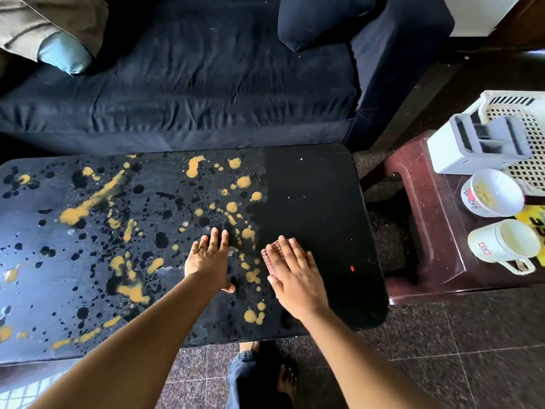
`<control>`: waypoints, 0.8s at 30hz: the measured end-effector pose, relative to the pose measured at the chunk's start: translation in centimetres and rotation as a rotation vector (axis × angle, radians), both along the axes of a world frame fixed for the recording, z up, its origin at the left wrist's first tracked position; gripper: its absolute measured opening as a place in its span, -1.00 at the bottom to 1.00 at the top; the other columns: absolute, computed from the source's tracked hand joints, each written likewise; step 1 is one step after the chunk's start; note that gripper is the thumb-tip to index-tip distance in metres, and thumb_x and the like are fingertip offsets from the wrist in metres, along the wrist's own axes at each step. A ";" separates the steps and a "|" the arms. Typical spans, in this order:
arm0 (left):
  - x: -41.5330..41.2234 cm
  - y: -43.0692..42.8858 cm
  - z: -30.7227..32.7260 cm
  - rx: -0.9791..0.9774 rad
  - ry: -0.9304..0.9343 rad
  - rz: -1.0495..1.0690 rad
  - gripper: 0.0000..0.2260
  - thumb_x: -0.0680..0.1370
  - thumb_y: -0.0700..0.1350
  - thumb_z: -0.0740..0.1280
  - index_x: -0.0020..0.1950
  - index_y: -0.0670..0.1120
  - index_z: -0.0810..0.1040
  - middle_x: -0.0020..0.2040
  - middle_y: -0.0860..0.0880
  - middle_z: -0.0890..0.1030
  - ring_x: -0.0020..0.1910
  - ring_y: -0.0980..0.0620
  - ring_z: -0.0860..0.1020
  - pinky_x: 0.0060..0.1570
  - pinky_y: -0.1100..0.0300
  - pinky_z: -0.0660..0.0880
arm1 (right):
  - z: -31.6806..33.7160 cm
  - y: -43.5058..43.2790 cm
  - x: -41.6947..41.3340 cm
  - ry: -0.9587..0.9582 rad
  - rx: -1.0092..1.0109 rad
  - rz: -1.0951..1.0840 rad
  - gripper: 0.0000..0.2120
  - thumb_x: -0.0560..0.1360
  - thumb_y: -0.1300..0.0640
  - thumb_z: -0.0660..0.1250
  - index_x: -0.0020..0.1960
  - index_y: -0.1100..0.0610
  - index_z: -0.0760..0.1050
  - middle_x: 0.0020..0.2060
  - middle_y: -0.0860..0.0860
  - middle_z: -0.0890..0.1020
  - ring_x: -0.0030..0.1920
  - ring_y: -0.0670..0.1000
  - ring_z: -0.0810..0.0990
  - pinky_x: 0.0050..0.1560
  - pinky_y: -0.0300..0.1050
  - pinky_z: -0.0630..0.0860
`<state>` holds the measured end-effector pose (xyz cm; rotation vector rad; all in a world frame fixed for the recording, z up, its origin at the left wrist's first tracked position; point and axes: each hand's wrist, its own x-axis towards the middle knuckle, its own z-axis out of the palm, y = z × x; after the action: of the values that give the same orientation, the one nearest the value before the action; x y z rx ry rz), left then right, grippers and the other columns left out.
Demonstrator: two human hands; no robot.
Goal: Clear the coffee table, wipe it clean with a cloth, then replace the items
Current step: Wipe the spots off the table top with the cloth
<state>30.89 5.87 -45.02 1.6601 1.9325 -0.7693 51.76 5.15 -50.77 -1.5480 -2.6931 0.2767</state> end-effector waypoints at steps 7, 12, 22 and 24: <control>0.0 -0.2 -0.2 0.020 -0.032 0.033 0.15 0.35 0.22 0.47 0.53 -0.15 -0.33 0.55 -0.16 -0.26 0.54 -0.15 -0.14 0.50 0.01 -0.13 | -0.1 0.5 -0.8 0.038 -0.014 -0.528 -0.37 0.49 -0.04 0.29 0.50 0.04 0.19 0.48 0.15 0.23 0.46 0.22 0.21 0.34 0.22 0.29; 0.3 -0.3 -0.2 0.017 -0.027 0.036 0.15 0.35 0.20 0.48 0.52 -0.15 -0.33 0.55 -0.17 -0.26 0.54 -0.16 -0.14 0.50 0.00 -0.13 | 0.1 -0.8 -1.9 0.023 0.015 -0.039 -0.43 0.52 -0.12 0.07 0.50 -0.04 0.14 0.49 0.08 0.22 0.48 0.16 0.21 0.37 0.17 0.28; 0.3 -0.1 -0.5 0.010 -0.025 0.053 0.16 0.35 0.18 0.49 0.52 -0.16 -0.35 0.54 -0.18 -0.27 0.54 -0.17 -0.15 0.50 0.00 -0.14 | 0.0 -0.5 0.9 -0.002 -0.005 -0.508 -0.35 0.50 -0.06 0.28 0.51 0.04 0.14 0.49 0.15 0.21 0.48 0.21 0.18 0.35 0.22 0.28; 0.1 -0.3 -0.6 0.023 -0.032 0.054 0.16 0.34 0.18 0.49 0.52 -0.16 -0.34 0.55 -0.18 -0.27 0.54 -0.16 -0.15 0.51 -0.01 -0.13 | 0.1 -1.9 -1.1 0.043 -0.002 -0.431 -0.36 0.50 -0.06 0.25 0.51 0.01 0.09 0.49 0.15 0.21 0.48 0.22 0.18 0.36 0.21 0.26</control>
<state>31.04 5.60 -45.58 1.6171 1.9625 -0.6979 50.62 3.21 -50.71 -2.0347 -2.2462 0.2913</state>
